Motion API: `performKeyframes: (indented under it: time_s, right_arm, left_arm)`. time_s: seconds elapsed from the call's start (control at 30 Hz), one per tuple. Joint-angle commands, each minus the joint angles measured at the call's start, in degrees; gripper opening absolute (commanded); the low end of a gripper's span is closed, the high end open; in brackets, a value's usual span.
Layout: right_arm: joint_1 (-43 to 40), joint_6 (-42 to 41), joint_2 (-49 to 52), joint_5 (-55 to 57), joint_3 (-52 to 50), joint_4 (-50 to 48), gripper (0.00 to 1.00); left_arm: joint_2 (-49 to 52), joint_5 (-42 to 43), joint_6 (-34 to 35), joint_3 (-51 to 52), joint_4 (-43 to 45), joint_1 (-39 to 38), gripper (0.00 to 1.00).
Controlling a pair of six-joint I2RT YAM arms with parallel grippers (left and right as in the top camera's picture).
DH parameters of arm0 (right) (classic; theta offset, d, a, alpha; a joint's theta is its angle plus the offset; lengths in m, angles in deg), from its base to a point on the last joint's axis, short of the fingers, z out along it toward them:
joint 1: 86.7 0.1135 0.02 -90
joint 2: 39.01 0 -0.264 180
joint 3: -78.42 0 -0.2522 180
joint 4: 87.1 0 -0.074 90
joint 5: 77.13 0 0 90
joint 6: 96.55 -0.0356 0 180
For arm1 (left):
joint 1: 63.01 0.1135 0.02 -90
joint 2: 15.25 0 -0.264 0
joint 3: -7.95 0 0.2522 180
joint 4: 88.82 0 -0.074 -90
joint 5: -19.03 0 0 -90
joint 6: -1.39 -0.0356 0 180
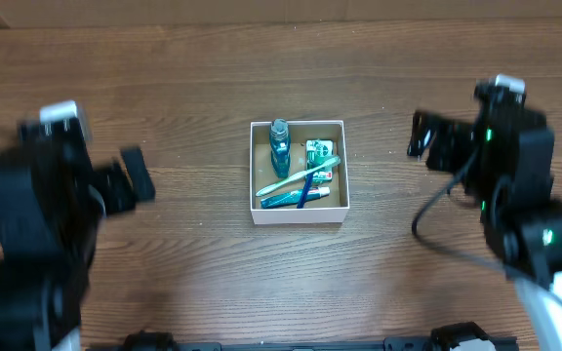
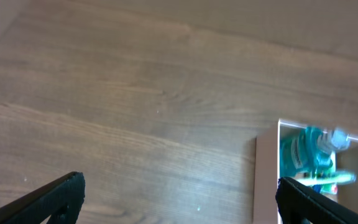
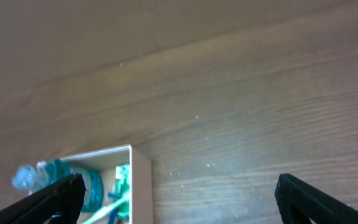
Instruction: Pack container
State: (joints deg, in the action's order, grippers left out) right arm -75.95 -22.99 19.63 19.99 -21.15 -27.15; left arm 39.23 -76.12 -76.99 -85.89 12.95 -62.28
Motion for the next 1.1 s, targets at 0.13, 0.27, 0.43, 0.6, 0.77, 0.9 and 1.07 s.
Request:
performKeyframes:
  time_s: [0.13, 0.27, 0.43, 0.6, 0.77, 0.9, 1.07]
  right_arm:
    - [2.0, -3.3, -17.9, 2.5, -17.7, -0.7, 1.00]
    - [2.0, -3.3, -21.1, 3.4, -19.5, 1.2, 1.00]
    - [2.0, -3.3, -20.3, 3.4, -19.5, 1.3, 1.00]
    - [2.0, -3.3, -19.3, 3.4, -19.5, 1.3, 1.00]
    - [2.0, -3.3, -18.2, 3.4, -19.5, 1.2, 1.00]
    - [2.0, -3.3, -17.3, 3.4, -19.5, 1.3, 1.00]
    - [2.0, -3.3, -17.0, 3.4, -19.5, 4.1, 1.00]
  left_arm:
    - [-24.7, -1.4, -1.8, 26.3, 5.1, -0.4, 1.00]
    - [-29.3, -1.2, -1.7, 33.4, 6.2, -0.4, 1.00]
    - [-29.0, -0.4, 1.1, 37.3, 8.9, -0.4, 1.00]
    - [-29.0, -0.4, 1.1, 37.9, 5.1, -0.4, 1.00]
    - [-29.0, -0.4, 1.1, 37.9, 1.7, -0.4, 1.00]
    - [-29.0, -0.4, 1.1, 37.9, 1.4, -0.4, 1.00]
    - [-29.0, -0.4, 1.1, 37.9, 1.4, -0.4, 1.00]
